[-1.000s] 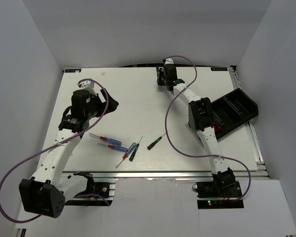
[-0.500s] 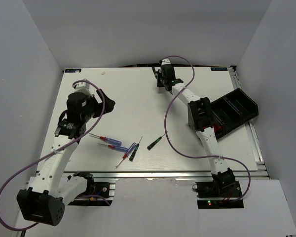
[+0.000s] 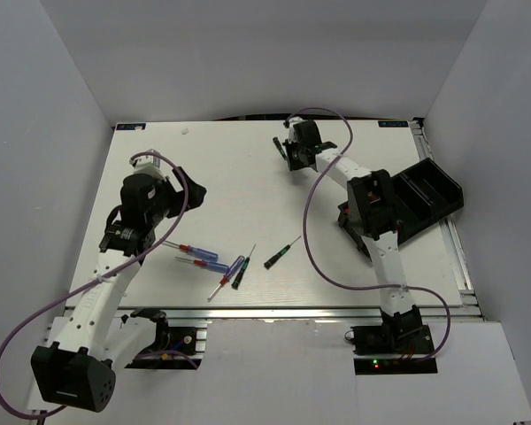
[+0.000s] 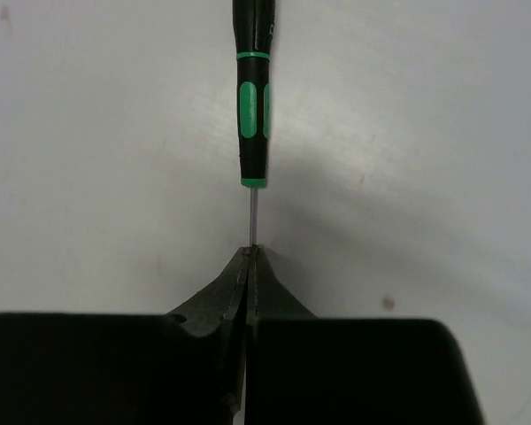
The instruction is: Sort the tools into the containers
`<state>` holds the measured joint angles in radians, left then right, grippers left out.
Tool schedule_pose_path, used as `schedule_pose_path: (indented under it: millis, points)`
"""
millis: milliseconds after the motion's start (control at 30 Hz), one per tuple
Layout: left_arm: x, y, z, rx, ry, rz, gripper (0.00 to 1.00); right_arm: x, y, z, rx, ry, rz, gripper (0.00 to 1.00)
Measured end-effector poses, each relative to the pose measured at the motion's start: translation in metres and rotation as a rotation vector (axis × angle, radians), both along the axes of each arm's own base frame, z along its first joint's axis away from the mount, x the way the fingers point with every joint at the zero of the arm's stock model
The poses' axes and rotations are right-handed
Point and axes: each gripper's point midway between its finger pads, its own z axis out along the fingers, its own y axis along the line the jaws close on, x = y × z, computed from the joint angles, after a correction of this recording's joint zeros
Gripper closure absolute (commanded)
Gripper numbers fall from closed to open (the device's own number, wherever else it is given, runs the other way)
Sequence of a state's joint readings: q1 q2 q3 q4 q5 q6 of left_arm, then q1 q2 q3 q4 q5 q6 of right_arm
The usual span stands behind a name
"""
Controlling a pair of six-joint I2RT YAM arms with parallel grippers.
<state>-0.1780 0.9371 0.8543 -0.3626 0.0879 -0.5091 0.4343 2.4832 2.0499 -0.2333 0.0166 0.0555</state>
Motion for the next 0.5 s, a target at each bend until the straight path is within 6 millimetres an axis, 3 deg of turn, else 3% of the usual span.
schedule_pose_path:
  millis: [200,367,400,500]
  points:
    - [-0.002,-0.005,-0.016,-0.032,0.015,-0.012,0.02,-0.092,-0.029,-0.004,-0.084,0.181,0.132,1.00]
    - [-0.001,-0.009,-0.015,-0.047,0.003,-0.031,0.02,-0.154,-0.052,-0.007,-0.136,0.276,0.210,0.72]
    - [-0.001,-0.010,-0.014,-0.049,-0.001,-0.035,0.02,-0.160,-0.052,-0.008,-0.142,0.281,0.225,0.63]
    - [-0.002,-0.011,-0.009,-0.055,-0.020,-0.043,0.02,-0.164,-0.049,-0.007,-0.153,0.274,0.265,0.51]
